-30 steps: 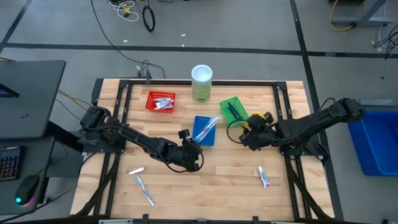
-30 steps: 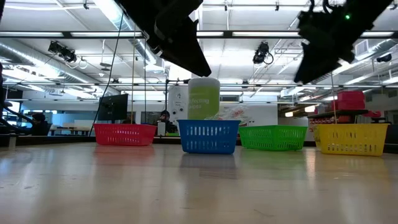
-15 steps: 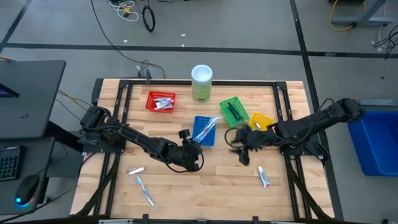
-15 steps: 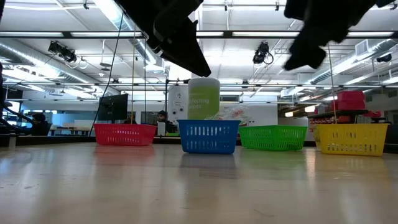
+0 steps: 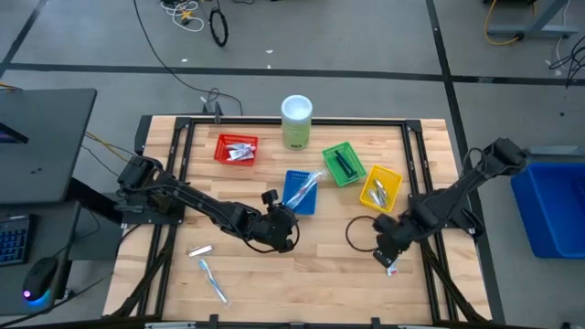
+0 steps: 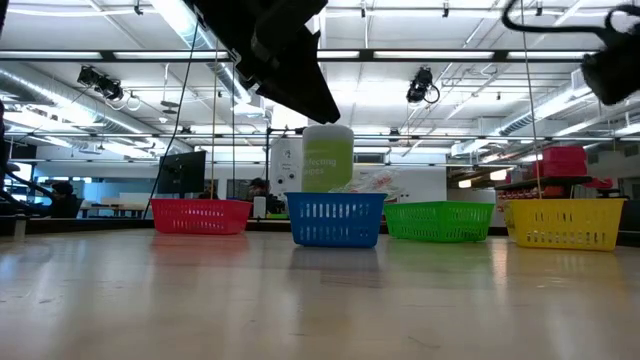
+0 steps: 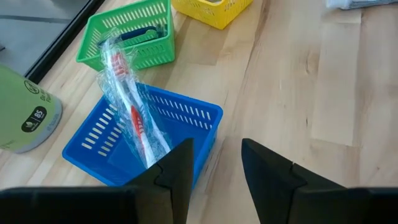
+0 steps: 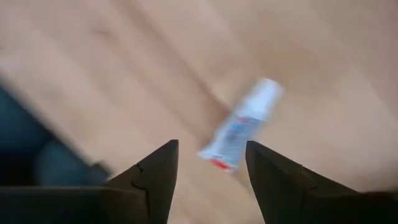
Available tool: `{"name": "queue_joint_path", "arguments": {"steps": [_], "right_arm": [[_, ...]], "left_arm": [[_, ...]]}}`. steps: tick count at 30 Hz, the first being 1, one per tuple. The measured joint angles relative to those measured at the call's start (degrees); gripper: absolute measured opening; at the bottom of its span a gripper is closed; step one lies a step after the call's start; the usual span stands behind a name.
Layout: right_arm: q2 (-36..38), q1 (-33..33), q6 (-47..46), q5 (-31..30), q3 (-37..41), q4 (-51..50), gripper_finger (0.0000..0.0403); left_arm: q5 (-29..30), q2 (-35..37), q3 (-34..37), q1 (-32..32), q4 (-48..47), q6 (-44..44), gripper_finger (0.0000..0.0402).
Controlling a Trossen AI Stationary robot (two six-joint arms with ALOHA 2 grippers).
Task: Pick & Place Travel size toiletries
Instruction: Put the white toothpaste into the red bin
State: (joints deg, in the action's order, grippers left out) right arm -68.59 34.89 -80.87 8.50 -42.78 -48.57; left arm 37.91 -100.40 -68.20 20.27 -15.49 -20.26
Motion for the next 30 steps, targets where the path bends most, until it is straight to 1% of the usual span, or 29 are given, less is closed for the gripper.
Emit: {"name": "queue_joint_path", "arguments": {"steps": [4, 13, 24, 27, 30], "right_arm": [[-3.26, 2.63, -4.18, -0.97, 0.02, -3.26, 0.0197], [-10.50, 2.78, -3.82, -0.90, 0.01, 1.34, 0.0209], [-17.14, 2.67, -3.74, -0.95, 0.01, 1.26, 0.0241], [-18.10, 2.67, -3.60, -2.34, 0.02, 1.56, 0.0232], [-18.51, 2.56, -2.47, -3.86, 0.01, 2.54, 0.0206]], "left_arm": [[0.00, 0.00, 0.00, 0.00, 0.01, -0.13, 0.0142], [0.00, 0.00, 0.00, 0.00, 0.02, -0.63, 0.0142], [0.00, 0.00, 0.01, 0.00, 0.00, -0.57, 0.0142], [0.00, 0.00, 0.00, 0.00, 0.01, -0.58, 0.0142], [0.00, 0.00, 0.02, 0.00, 0.02, -0.56, 0.0142]]}}
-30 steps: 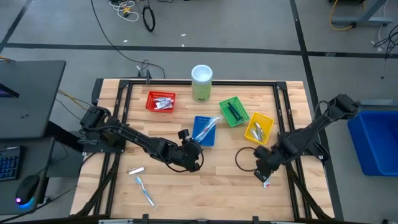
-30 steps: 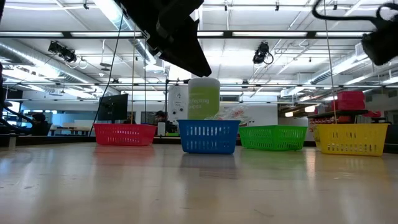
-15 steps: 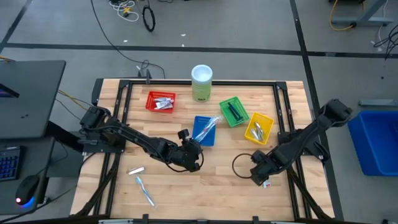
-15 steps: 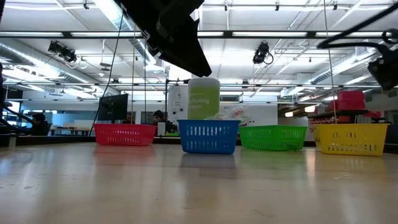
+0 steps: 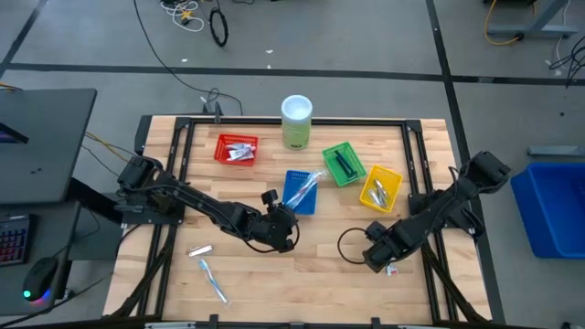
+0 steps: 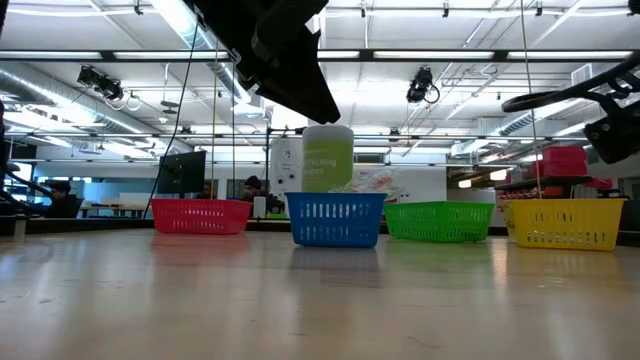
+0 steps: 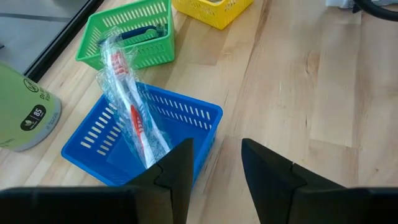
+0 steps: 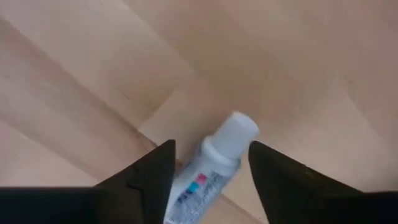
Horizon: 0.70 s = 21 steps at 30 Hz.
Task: Pick & Place Travel size toiletries
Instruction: Put the white toothpaste into the red bin
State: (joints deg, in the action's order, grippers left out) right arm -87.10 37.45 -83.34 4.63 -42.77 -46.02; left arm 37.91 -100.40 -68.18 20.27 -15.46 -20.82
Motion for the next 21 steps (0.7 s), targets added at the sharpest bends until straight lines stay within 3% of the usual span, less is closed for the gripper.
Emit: {"name": "queue_joint_path", "arguments": {"steps": [11, 21], "right_arm": [[-0.01, -0.68, 1.43, 0.57, -0.01, 2.64, 0.0104], [0.62, -0.91, 5.98, -0.32, -0.02, 10.36, 0.0093]], "left_arm": [[0.00, 0.00, 0.00, 0.00, -0.01, -1.12, 0.0142], [0.00, 0.00, 0.00, -0.01, 0.07, -1.44, 0.0142]]}}
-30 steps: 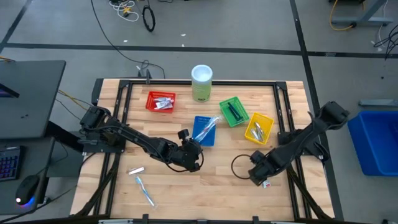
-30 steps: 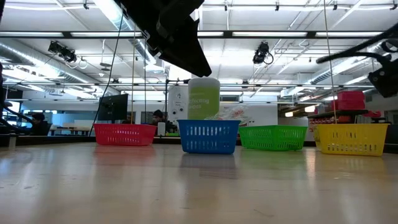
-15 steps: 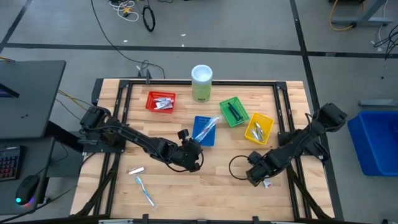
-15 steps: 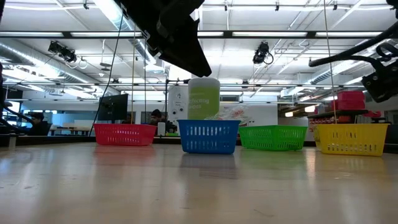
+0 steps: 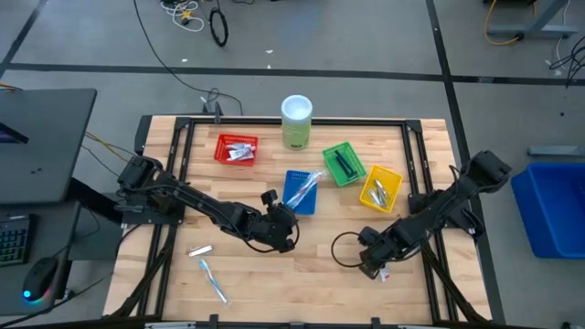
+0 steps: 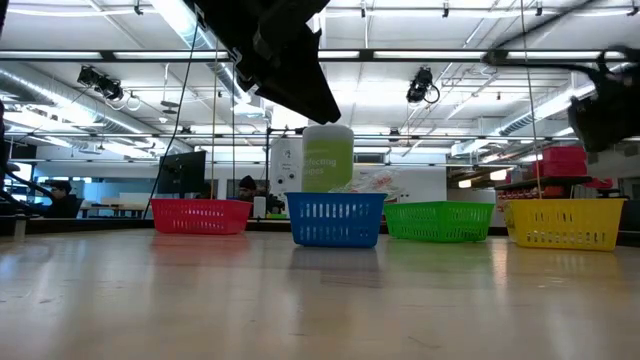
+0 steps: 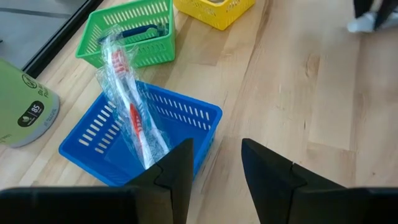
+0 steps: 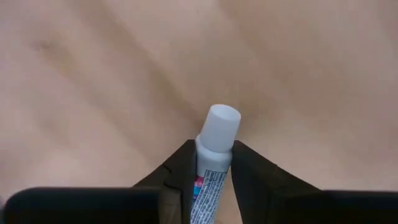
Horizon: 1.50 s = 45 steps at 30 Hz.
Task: Pick & Place Travel size toiletries
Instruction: Put the white toothpaste into the red bin
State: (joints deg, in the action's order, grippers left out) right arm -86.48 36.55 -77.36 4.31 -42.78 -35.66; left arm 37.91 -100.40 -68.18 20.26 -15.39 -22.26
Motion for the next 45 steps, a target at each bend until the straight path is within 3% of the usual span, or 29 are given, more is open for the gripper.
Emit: {"name": "queue_joint_path", "arguments": {"steps": [3, 6, 8, 14, 17, 26, 45], "right_arm": [[1.15, -0.70, 4.49, -2.84, 0.00, 5.40, 0.0092], [3.08, -2.21, 11.46, -9.73, 0.00, 10.42, 0.0091], [4.53, -3.57, 16.72, -16.91, 0.00, 13.25, 0.0092], [7.28, -7.96, 24.58, -46.21, 0.00, 21.98, 0.0096], [7.14, -10.74, 27.10, -52.42, 0.00, 29.31, 0.0092], [4.86, -17.21, 35.70, -52.21, 0.00, 48.73, 0.0093], [4.84, -21.11, 37.63, -50.59, 0.00, 51.44, 0.0093]], "left_arm": [[-0.14, 0.00, 0.00, -0.01, 0.56, -0.02, 0.0142], [-0.85, -0.02, 0.00, -0.01, 3.14, -2.52, 0.0142], [-1.48, -0.02, 0.00, -0.01, 5.23, -7.15, 0.0142], [-1.37, -0.02, 0.00, -0.01, 8.75, -18.59, 0.0142], [-0.56, -0.02, 0.00, -0.25, 9.52, -19.50, 0.0142], [1.98, -0.07, 0.04, -2.90, 12.10, -18.28, 0.0142], [-1.71, -0.07, 0.04, -7.37, 13.84, -12.64, 0.0142]]}}
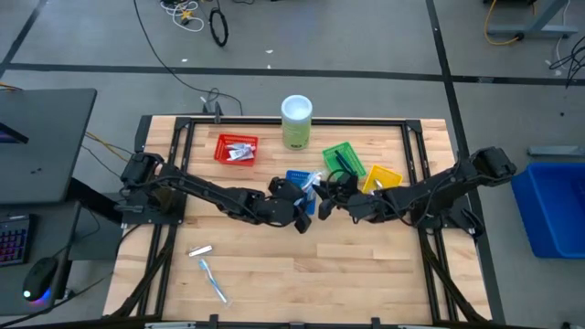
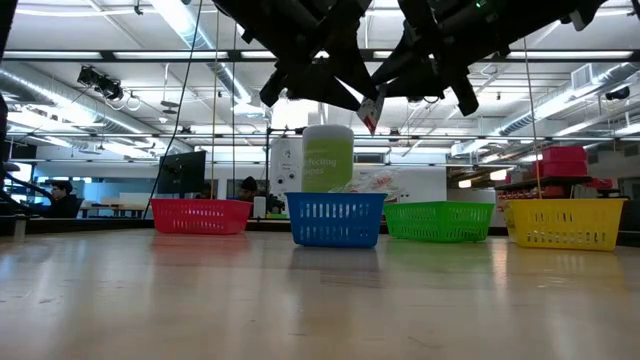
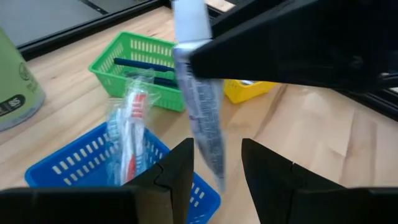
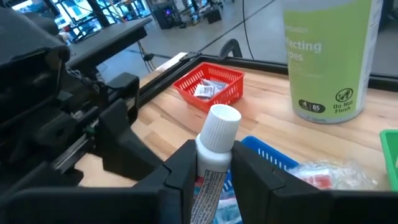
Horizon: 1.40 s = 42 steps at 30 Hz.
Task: Pick & Place Travel size toiletries
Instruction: Put the white toothpaste into the red bin
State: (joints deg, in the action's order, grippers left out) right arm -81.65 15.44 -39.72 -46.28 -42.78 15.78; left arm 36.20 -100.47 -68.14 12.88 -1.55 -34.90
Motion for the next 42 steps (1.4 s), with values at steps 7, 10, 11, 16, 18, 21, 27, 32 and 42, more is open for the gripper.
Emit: {"name": "queue_joint_path", "arguments": {"steps": [7, 10, 11, 16, 18, 21, 27, 32, 42], "right_arm": [[0.00, -1.23, 0.32, 2.20, 0.00, 2.07, 0.0091], [0.00, -1.29, 2.20, 2.90, 0.00, 2.22, 0.0094], [0.00, -1.29, 3.54, 3.09, 0.00, 2.48, 0.0094], [0.00, -1.29, 6.79, 5.95, 0.00, 3.33, 0.0092], [0.00, -1.29, 6.79, 5.98, 0.00, 3.35, 0.0091], [0.00, -1.29, 6.79, 6.04, 0.00, 3.47, 0.0093], [-0.02, -1.29, 6.82, 5.90, 0.00, 3.50, 0.0093], [-0.02, -1.29, 5.91, 5.90, 0.00, 3.11, 0.0092], [-0.02, -1.27, 5.72, 6.03, 0.00, 1.89, 0.0112]], "left_arm": [[0.21, 0.00, -0.01, -0.15, 0.71, 2.36, 0.0142], [0.05, 0.00, -0.02, -0.17, 0.84, 3.45, 0.0142], [-0.21, 0.00, -0.02, -0.21, 0.86, 4.05, 0.0142], [-1.94, 0.00, -0.02, -0.31, 0.97, 5.67, 0.0141], [-2.34, 0.00, -0.02, -0.40, 0.84, 5.70, 0.0140], [-3.29, 0.02, -0.02, -0.82, -0.11, 5.78, 0.0126], [-6.42, 0.09, -0.07, -1.75, -0.77, 5.80, 0.0066], [-6.29, 0.07, -0.07, -1.81, -0.95, 6.43, 0.0030], [-6.28, 0.07, -0.07, -1.79, -1.89, 5.27, 0.0018]]}}
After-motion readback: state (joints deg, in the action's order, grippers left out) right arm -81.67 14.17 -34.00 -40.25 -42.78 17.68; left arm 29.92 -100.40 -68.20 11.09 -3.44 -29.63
